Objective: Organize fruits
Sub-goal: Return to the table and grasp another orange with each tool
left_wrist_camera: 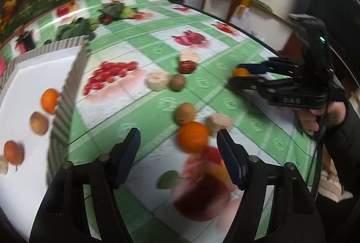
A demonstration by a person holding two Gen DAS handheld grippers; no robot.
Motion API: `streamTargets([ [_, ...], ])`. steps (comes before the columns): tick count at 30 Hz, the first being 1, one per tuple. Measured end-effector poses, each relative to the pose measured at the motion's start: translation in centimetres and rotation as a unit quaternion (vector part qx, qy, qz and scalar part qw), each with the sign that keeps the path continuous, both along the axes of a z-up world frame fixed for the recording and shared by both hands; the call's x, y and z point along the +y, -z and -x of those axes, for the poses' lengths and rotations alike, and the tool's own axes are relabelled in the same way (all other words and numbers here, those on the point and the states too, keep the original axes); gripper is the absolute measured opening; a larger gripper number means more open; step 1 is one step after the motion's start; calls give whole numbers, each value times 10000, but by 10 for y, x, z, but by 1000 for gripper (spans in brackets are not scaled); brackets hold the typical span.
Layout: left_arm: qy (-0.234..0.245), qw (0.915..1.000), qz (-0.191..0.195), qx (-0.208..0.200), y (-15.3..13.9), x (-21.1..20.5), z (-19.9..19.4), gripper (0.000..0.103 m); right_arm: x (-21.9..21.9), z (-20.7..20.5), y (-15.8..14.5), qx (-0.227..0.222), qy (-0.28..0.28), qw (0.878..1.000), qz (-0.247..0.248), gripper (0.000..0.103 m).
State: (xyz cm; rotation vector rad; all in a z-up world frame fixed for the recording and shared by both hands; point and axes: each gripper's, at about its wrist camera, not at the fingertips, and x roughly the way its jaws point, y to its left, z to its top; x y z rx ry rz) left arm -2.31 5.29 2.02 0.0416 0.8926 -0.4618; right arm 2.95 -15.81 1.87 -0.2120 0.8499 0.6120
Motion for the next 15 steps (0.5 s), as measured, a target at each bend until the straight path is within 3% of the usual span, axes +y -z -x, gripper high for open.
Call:
streamTargets([
  [1,62,10000,-45,14,1,-5,-1,68,0,0,0,-2,1,10000,9,41],
  [8,220,9993,-273,105,8,-23,-3,28,2,0,-1,3,8,10000,9,34],
  [15,14,9999,-106,-79,-3,-10,1,28,-6,-2,-4,-20,159,9997,-165,33],
])
